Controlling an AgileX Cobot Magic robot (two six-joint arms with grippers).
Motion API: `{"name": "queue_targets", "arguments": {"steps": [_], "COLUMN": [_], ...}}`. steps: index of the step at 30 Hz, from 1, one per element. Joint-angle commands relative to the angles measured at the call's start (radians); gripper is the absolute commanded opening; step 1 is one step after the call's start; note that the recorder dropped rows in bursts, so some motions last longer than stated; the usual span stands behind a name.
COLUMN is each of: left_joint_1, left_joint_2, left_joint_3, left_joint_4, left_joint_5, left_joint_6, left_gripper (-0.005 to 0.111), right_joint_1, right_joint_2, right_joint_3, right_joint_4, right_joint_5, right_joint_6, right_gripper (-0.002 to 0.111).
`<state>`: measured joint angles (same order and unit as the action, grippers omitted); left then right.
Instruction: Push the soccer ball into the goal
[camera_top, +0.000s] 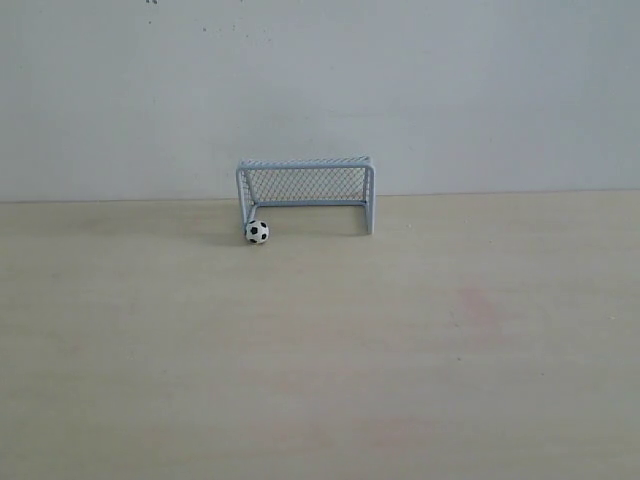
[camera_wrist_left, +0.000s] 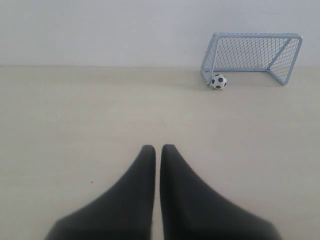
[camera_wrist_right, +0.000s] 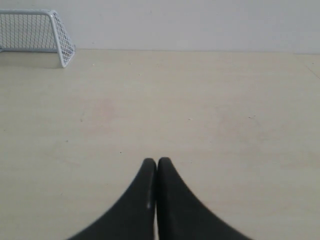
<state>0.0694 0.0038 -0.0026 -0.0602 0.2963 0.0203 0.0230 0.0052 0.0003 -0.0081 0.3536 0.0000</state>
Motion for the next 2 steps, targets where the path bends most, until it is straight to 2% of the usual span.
{"name": "queue_targets", "arguments": {"steps": [1, 2], "left_joint_1": [-0.008, -0.008], "left_joint_2": [-0.004, -0.004], "left_joint_3": [0.003, 0.003], "left_joint_4": [-0.011, -0.011], "left_joint_5": [0.0, 0.0], "left_joint_6": [-0.007, -0.007], "left_gripper": [0.004, 0.004], "right_joint_1": [-0.003, -0.003], "right_joint_2": [-0.005, -0.005], "right_joint_3": [0.0, 0.0], "right_joint_4": [0.002, 0.002], "right_joint_5": [-0.006, -0.006], "right_joint_6": [0.0, 0.0], "right_gripper": [0.0, 0.0]}}
